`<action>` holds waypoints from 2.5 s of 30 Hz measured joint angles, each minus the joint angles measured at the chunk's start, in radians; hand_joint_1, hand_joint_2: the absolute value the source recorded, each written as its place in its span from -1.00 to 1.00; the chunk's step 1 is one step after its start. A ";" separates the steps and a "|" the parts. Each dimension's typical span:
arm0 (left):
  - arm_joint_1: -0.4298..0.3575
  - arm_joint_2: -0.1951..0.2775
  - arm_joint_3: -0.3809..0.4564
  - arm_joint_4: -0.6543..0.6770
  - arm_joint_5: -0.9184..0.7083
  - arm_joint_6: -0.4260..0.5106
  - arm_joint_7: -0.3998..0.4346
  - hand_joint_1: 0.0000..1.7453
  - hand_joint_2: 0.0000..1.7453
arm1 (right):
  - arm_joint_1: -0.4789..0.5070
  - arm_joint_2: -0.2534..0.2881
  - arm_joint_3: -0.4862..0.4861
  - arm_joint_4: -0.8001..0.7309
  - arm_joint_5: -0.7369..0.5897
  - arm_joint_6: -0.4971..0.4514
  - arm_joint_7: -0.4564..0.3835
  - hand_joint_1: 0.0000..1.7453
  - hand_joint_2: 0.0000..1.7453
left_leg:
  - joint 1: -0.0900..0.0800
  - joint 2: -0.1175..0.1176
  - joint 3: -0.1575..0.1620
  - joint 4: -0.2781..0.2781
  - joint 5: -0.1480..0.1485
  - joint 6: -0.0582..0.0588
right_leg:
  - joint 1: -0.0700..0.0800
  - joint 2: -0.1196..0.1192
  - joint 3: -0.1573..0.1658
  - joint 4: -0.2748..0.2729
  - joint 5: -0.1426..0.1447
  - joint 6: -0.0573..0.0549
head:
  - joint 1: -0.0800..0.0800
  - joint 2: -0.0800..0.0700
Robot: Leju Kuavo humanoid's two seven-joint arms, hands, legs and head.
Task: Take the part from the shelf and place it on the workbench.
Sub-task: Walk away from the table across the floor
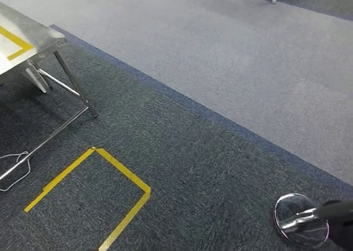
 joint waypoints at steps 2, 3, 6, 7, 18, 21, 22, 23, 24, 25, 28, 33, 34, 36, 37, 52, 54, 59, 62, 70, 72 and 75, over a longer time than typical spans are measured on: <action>0.003 0.001 0.004 0.000 0.002 -0.007 -0.004 -1.00 -1.00 | -0.003 0.000 0.000 0.000 -0.001 0.004 0.000 -1.00 -1.00 | 0.000 -0.038 -0.053 0.124 -0.067 0.000 | 0.002 0.025 -0.003 0.000 0.003 -0.006 | -0.003 0.000; 0.004 0.002 0.005 0.000 0.004 -0.010 -0.006 -1.00 -1.00 | -0.003 0.000 0.000 0.000 -0.001 0.006 0.000 -1.00 -1.00 | 0.000 -0.042 -0.076 0.173 -0.083 0.001 | 0.003 0.040 -0.003 0.001 0.003 -0.006 | -0.003 0.000; 0.005 0.002 0.006 0.000 0.006 -0.011 -0.008 -1.00 -1.00 | -0.001 0.000 0.000 0.000 -0.001 0.008 0.000 -1.00 -1.00 | 0.000 -0.053 -0.064 0.129 -0.016 0.008 | 0.006 0.085 0.000 0.002 0.003 -0.006 | -0.003 0.000; 0.005 0.002 0.007 0.000 0.006 -0.011 -0.008 -1.00 -1.00 | -0.001 0.001 0.000 0.000 -0.001 0.008 0.000 -1.00 -1.00 | 0.001 -0.074 -0.039 0.064 0.024 0.012 | 0.005 0.099 0.000 0.003 0.003 -0.005 | -0.003 0.000; 0.003 0.002 0.012 0.000 0.007 -0.013 -0.011 -1.00 -1.00 | -0.005 0.002 0.000 0.000 0.000 0.008 0.000 -1.00 -1.00 | -0.001 -0.030 0.017 -0.086 0.065 0.048 | 0.004 0.030 -0.159 0.266 -0.129 0.045 | 0.009 0.000; 0.002 0.003 0.015 0.000 0.008 -0.022 -0.015 -1.00 -1.00 | -0.001 0.002 0.000 0.000 0.001 0.008 0.001 -1.00 -1.00 | -0.002 0.011 0.021 -0.086 0.060 0.047 | 0.000 0.015 -0.140 0.235 -0.086 0.047 | 0.009 0.000; 0.001 0.002 0.017 0.000 0.009 -0.025 -0.017 -1.00 -1.00 | -0.001 0.002 0.000 0.000 0.001 0.008 0.001 -1.00 -1.00 | -0.003 0.022 0.026 -0.086 0.057 0.044 | 0.000 -0.005 -0.099 0.162 -0.051 0.045 | 0.009 0.000; 0.001 0.002 0.019 0.000 0.009 -0.028 -0.019 -1.00 -1.00 | -0.002 0.002 0.000 0.000 0.002 0.008 0.002 -1.00 -1.00 | -0.006 0.032 0.029 -0.085 0.053 0.039 | 0.002 -0.027 -0.062 0.095 -0.026 0.041 | 0.009 0.000; 0.001 0.002 0.022 0.000 0.009 -0.029 -0.021 -1.00 -1.00 | -0.004 0.002 0.000 0.000 0.002 0.008 0.002 -1.00 -1.00 | -0.008 0.041 0.033 -0.084 0.050 0.033 | 0.005 -0.044 -0.033 0.046 -0.010 0.036 | 0.008 0.000; 0.000 0.002 0.024 0.000 0.009 -0.029 -0.023 -1.00 -1.00 | -0.005 0.002 0.000 0.000 0.003 0.008 0.003 -1.00 -1.00 | -0.010 0.049 0.035 -0.083 0.048 0.028 | 0.008 -0.054 -0.019 0.022 -0.005 0.031 | 0.007 0.000; -0.005 0.002 0.027 0.000 0.007 -0.029 -0.027 -1.00 -1.00 | -0.002 0.002 0.000 0.000 0.003 0.008 0.003 -1.00 -1.00 | -0.007 0.061 0.041 -0.081 0.042 0.012 | 0.011 -0.026 -0.020 0.016 0.000 0.013 | 0.005 0.000; -0.001 0.002 0.032 0.000 0.005 -0.030 -0.029 -1.00 -1.00 | -0.006 0.002 0.000 0.000 0.002 0.009 -0.001 -1.00 -1.00 | 0.000 -0.039 -0.062 0.147 -0.082 0.001 | 0.008 0.034 -0.018 0.007 0.009 -0.010 | -0.003 0.000; 0.000 0.002 0.033 0.000 0.005 -0.031 -0.030 -1.00 -1.00 | -0.006 0.002 0.000 0.000 0.002 0.009 -0.002 -1.00 -1.00 | 0.000 -0.042 -0.084 0.188 -0.089 0.001 | 0.010 0.048 -0.017 0.007 0.009 -0.011 | -0.003 0.000; 0.000 0.002 0.035 0.000 0.005 -0.032 -0.032 -1.00 -1.00 | -0.005 0.002 0.000 0.000 0.002 0.010 -0.003 -1.00 -1.00 | -0.001 -0.047 -0.083 0.170 -0.046 0.005 | 0.012 0.077 -0.015 0.008 0.009 -0.011 | -0.003 0.000; 0.000 0.002 0.036 0.000 0.005 -0.033 -0.033 -1.00 -1.00 | -0.005 0.002 0.000 0.000 0.003 0.010 -0.004 -1.00 -1.00 | -0.001 -0.059 -0.059 0.111 -0.002 0.009 | 0.012 0.092 -0.013 0.010 0.009 -0.011 | -0.003 0.000; -0.005 0.009 0.053 0.000 0.002 -0.059 -0.061 -1.00 -1.00 | -0.010 0.002 0.000 0.000 0.003 0.009 -0.022 -1.00 -1.00 | -0.005 0.015 0.020 -0.086 0.062 0.051 | 0.002 0.015 -0.146 0.234 -0.074 0.046 | 0.009 0.000; -0.007 0.009 0.053 0.000 0.002 -0.061 -0.061 -1.00 -1.00 | -0.011 0.002 0.000 0.000 0.003 0.009 -0.022 -1.00 -1.00 | -0.007 0.036 0.026 -0.085 0.057 0.045 | 0.005 -0.025 -0.062 0.092 -0.019 0.040 | 0.008 0.000; -0.013 0.009 0.054 0.000 -0.001 -0.061 -0.062 -1.00 -1.00 | -0.013 0.002 0.000 0.000 0.003 0.009 -0.023 -1.00 -1.00 | -0.006 0.063 0.042 -0.083 0.046 0.015 | 0.014 -0.026 -0.020 0.012 0.002 0.009 | 0.005 0.000; -0.013 0.010 0.054 0.000 -0.004 -0.061 -0.062 -1.00 -1.00 | -0.013 0.002 0.000 0.000 0.004 0.009 -0.023 -1.00 -1.00 | 0.000 -0.012 0.004 0.017 -0.023 0.004 | 0.008 0.006 -0.013 0.004 0.010 -0.009 | -0.001 0.000; -0.005 0.015 0.056 0.000 -0.010 -0.062 -0.061 -1.00 -1.00 | -0.017 0.002 0.000 0.000 0.005 0.010 -0.023 -1.00 -1.00 | 0.002 -0.109 -0.012 -0.014 0.065 0.020 | 0.012 0.123 -0.009 0.011 0.009 -0.009 | -0.002 0.000; -0.006 0.017 0.058 0.000 -0.012 -0.062 -0.061 -1.00 -1.00 | -0.018 0.002 0.000 0.000 0.005 0.010 -0.023 -1.00 -1.00 | 0.003 -0.139 0.006 -0.068 0.073 0.022 | 0.010 0.146 -0.020 0.015 0.011 0.002 | -0.002 0.000; -0.008 0.018 0.058 0.000 -0.013 -0.062 -0.061 -1.00 -1.00 | -0.012 0.002 0.000 0.000 0.006 0.009 -0.022 -1.00 -1.00 | 0.004 -0.108 0.011 -0.082 0.074 0.029 | 0.006 0.141 -0.041 0.024 0.005 0.020 | -0.001 0.000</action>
